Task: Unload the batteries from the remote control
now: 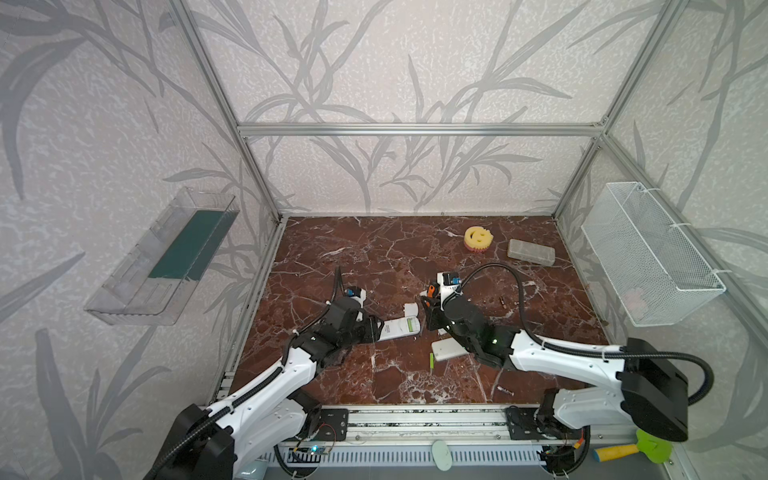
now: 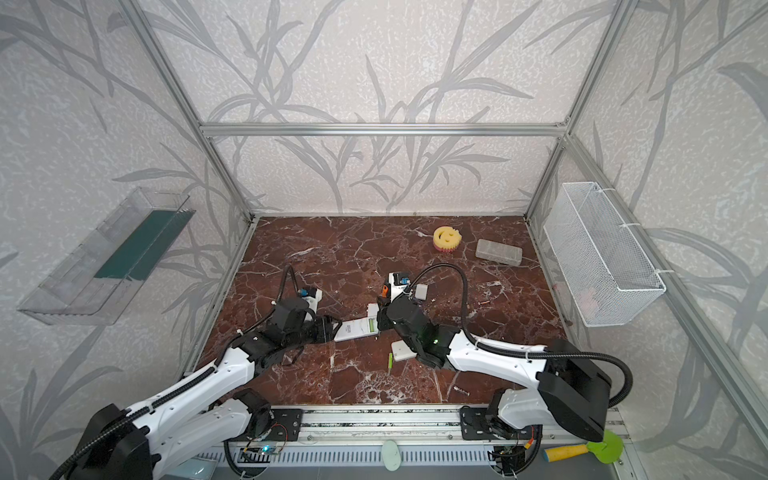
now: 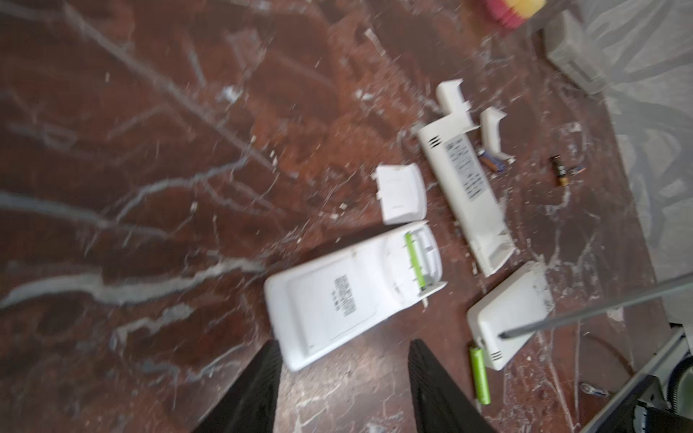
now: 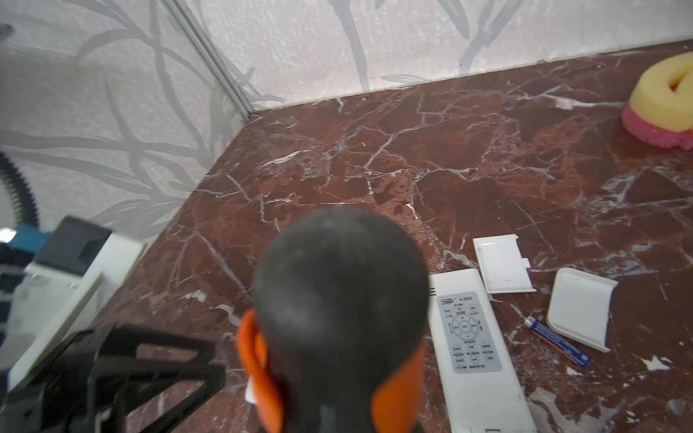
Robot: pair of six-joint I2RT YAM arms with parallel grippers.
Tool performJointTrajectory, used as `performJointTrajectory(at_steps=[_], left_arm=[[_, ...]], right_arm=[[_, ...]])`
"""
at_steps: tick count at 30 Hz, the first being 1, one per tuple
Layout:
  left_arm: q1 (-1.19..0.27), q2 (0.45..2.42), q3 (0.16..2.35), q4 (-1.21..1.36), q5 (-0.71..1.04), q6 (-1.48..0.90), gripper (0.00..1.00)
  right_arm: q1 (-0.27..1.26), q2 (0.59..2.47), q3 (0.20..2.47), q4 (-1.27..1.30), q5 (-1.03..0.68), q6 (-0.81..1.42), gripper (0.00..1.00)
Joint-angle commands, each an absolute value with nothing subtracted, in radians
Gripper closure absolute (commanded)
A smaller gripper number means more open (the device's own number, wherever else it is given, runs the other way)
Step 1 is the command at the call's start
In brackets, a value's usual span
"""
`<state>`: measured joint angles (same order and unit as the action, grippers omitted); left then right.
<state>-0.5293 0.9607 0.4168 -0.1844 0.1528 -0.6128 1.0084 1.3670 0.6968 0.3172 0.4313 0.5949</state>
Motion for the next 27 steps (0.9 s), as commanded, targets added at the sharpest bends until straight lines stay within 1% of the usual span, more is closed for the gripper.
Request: performJointTrajectory(at_steps=[1,5,15,21,27], left_arm=[[-0.526,0.933,0.377,-0.212,0.097,-0.696,0.44],[-0.516,0.937,0.363,-0.169,0.125,-0.698,0.43],[-0.5,1.033,0.359,-0.075,0.176,-0.708,0.43],[-0.499,1.096,0.37,-0.048,0.194,-0.709,0.43],[-0.499,1.109,0.363,-0.047,0.2,-0.717,0.44]], right_arm=[[1.015,1.417,0.686,0.488,0.538,0.583,1.0],[1.016,1.471,0.684,0.595,0.522,0.541,1.0],[1.003,1.522,0.739,0.515,0.563,0.591,1.0],[0.974,1.568,0.769,0.503,0.531,0.629,1.0],[0.966,1.614,0.783,0.505,0.517,0.653,1.0]])
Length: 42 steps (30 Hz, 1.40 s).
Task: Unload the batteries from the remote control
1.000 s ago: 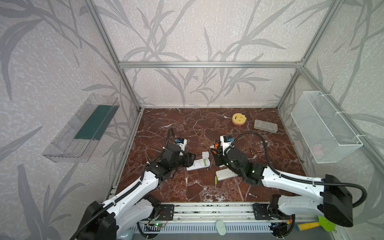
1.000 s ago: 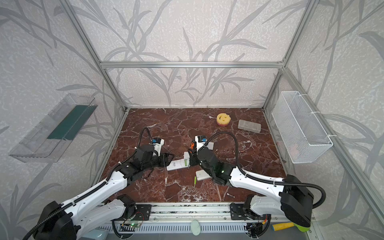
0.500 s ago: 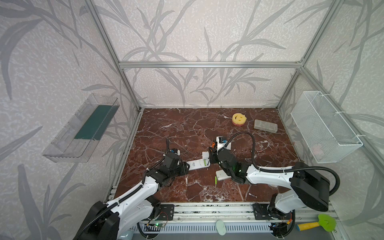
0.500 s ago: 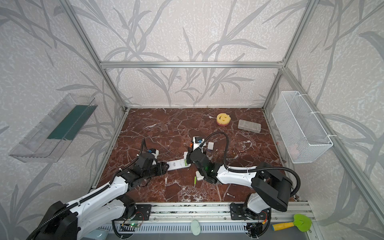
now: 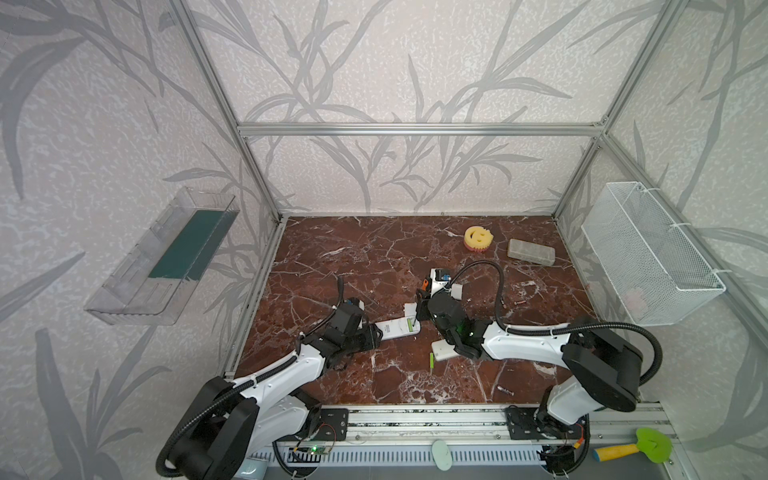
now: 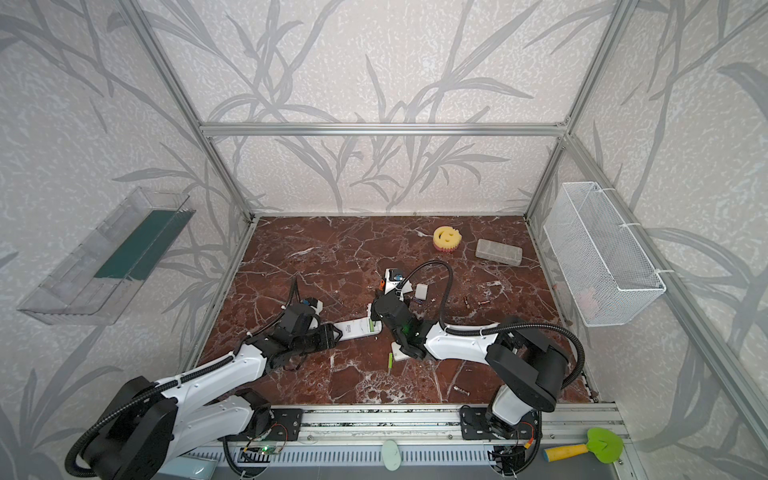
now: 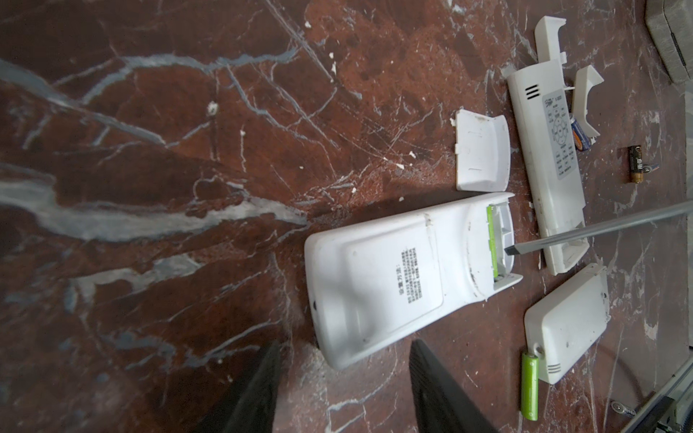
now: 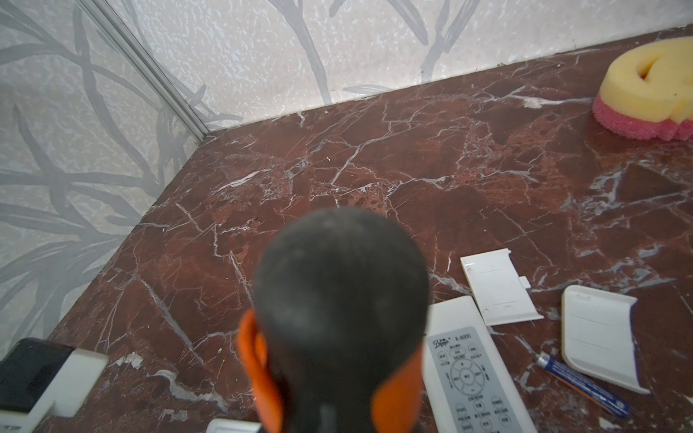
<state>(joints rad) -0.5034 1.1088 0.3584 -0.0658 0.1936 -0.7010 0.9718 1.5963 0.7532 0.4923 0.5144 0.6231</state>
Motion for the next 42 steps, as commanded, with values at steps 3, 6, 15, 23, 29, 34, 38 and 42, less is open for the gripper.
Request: performJointTrajectory(at_steps=[3,6,15,23,29,34,38,42], left_arm=[[-0.498,1.111,0.348,-0.034,0.205,-0.73,0.45],[-0.499,1.121,0.329,-0.012,0.229,-0.745,0.47],[-0.499,1.199,0.293,0.034,0.32,-0.794,0.54],[-0.5,1.252,0.271,0.063,0.341,-0.825,0.58],[-0.498,1.236,0.261,0.023,0.303,-0.821,0.59],[-0.498,1.222,0.265,-0.008,0.267,-0.816,0.62],[-0.497,1.202,0.277,-0.019,0.264,-0.78,0.66],[-0.493,1.164,0.288,-0.058,0.251,-0.756,0.66]], right_arm=[[0.96,1.635,0.78,0.511,0.506,0.685,1.0],[0.952,1.649,0.77,0.517,0.496,0.737,1.0],[0.896,1.664,0.688,0.624,0.425,0.974,1.0],[0.86,1.701,0.624,0.727,0.376,1.139,1.0],[0.851,1.76,0.589,0.808,0.353,1.226,1.0],[0.83,1.765,0.557,0.849,0.327,1.267,1.0],[0.815,1.735,0.53,0.848,0.299,1.27,1.0],[0.813,1.667,0.516,0.792,0.277,1.246,1.0]])
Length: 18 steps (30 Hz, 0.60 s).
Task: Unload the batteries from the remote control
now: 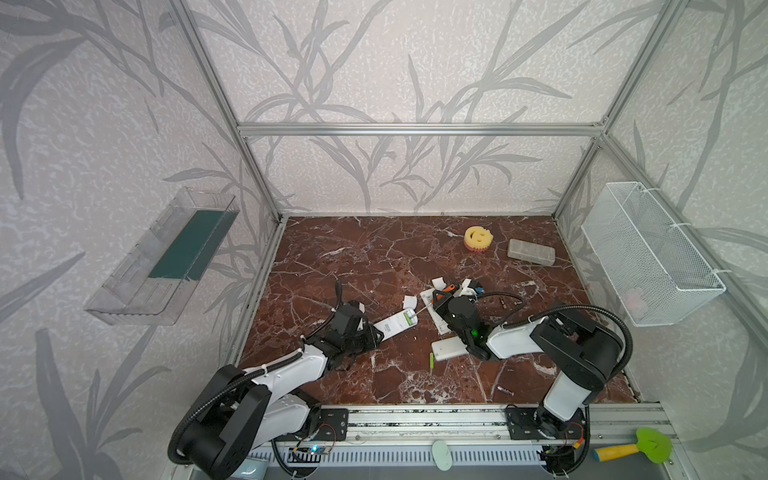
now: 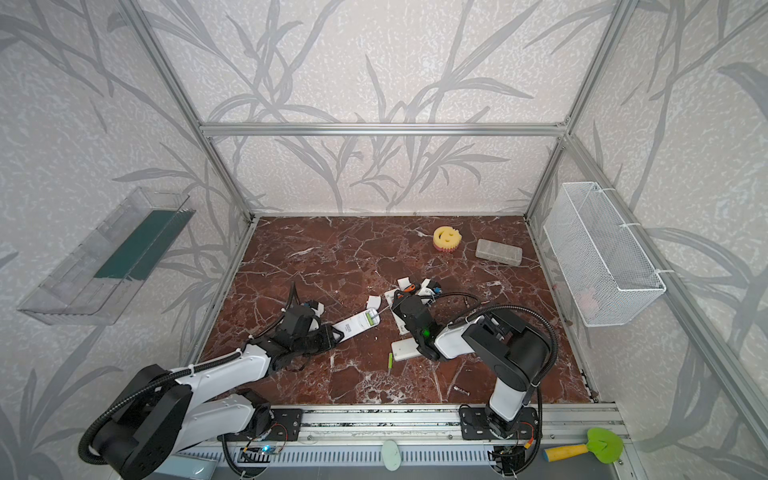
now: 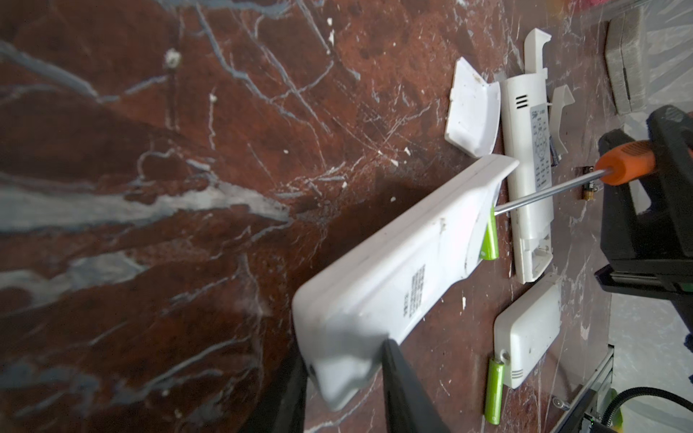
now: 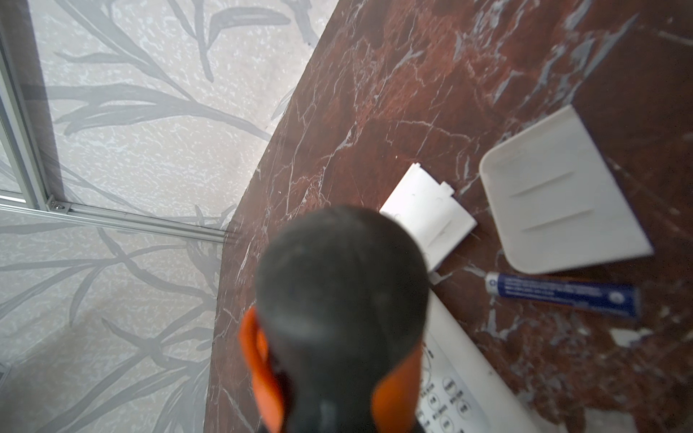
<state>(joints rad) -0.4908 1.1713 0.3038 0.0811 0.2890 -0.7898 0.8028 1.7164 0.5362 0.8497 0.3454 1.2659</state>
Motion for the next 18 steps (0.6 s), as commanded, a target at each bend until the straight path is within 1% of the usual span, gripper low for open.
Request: performJointTrajectory(at_steps=[1,7,11,15,18], left_arm=[[-0.492,1.154,0.286,-0.065,0.245,-0.755,0.67],[-0.486,1.135,0.282,-0.068,0.225,-0.752,0.67],[-0.486,1.164,0.292,-0.049,0.244,-0.747,0.67],[-0.486,1.203,0.306,-0.029,0.266,-0.731,0.67],[-0.485,1.227,0.317,-0.026,0.276,-0.72,0.67]], right_arm=[[0.813,1.655,0.51,0.78,0.277,1.24,1.0],[0.802,1.614,0.494,0.773,0.268,1.212,1.0],[0.801,1.604,0.5,0.801,0.26,1.172,1.0],[0.802,1.607,0.484,0.883,0.268,1.169,1.0],[0.802,1.572,0.471,0.896,0.285,1.154,1.0]])
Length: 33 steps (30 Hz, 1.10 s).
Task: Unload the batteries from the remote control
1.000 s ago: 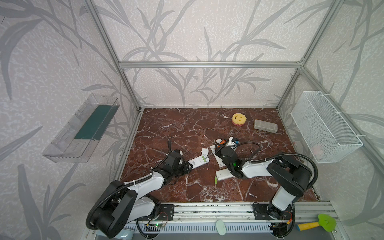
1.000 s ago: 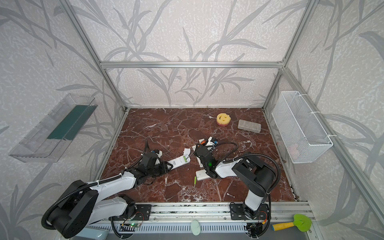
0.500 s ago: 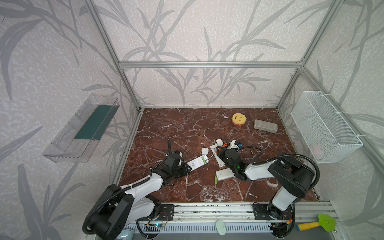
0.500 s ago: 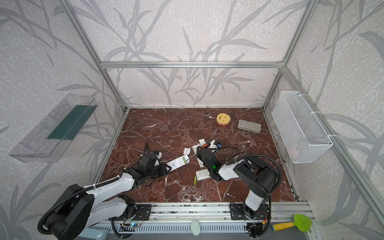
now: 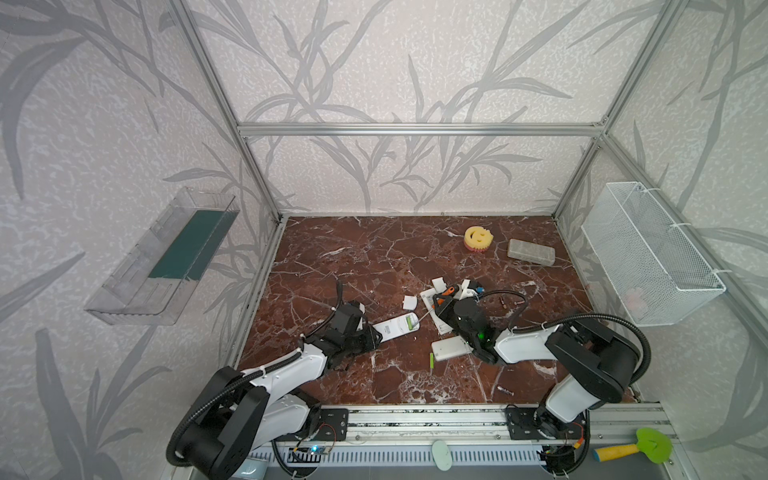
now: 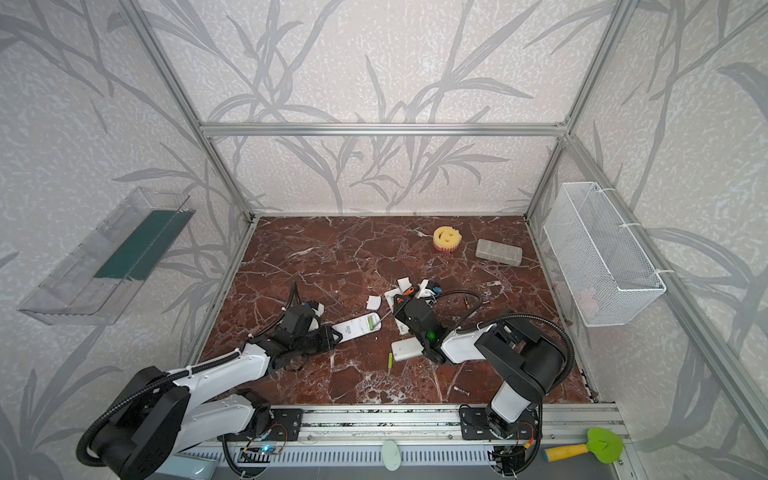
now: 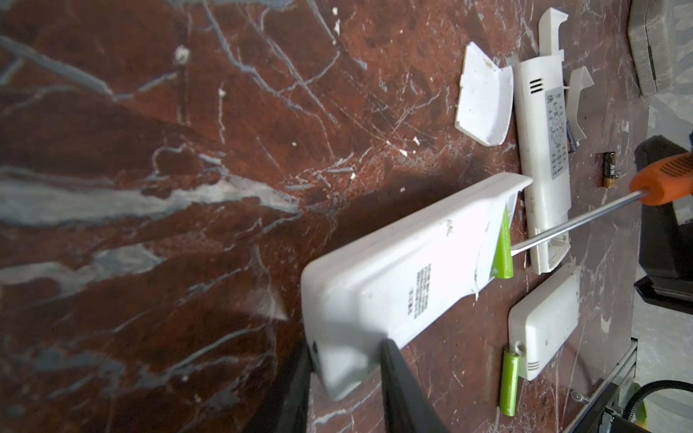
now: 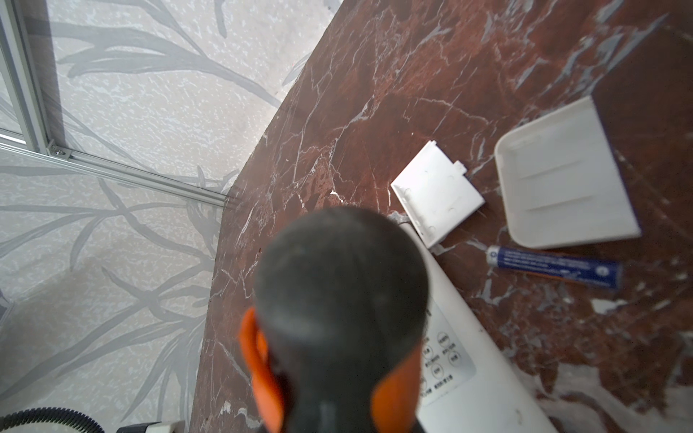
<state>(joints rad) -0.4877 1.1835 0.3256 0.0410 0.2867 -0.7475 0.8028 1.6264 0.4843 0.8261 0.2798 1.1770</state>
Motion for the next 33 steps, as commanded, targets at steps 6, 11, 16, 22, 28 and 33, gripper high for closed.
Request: performJointTrajectory(at_steps=[6,11,16,22,28,33], left_arm=[[-0.484,1.254,0.331,-0.032,0.288,-0.701,0.67],[-0.482,1.281,0.348,-0.05,0.303,-0.686,0.67],[-0.482,1.314,0.369,-0.06,0.323,-0.674,0.67],[-0.481,1.343,0.386,-0.057,0.339,-0.666,0.68],[-0.482,1.348,0.385,-0.058,0.344,-0.664,0.68],[-0.482,1.341,0.385,-0.069,0.336,-0.658,0.68]], right_arm=[[0.802,1.431,0.47,0.817,0.322,1.067,1.0],[0.803,1.332,0.515,0.653,0.335,0.962,1.0],[0.809,1.352,0.593,0.547,0.309,0.846,1.0],[0.87,1.464,0.794,0.367,0.293,0.603,1.0],[0.89,1.548,0.911,0.276,0.311,0.46,1.0],[0.891,1.593,0.952,0.234,0.309,0.419,1.0]])
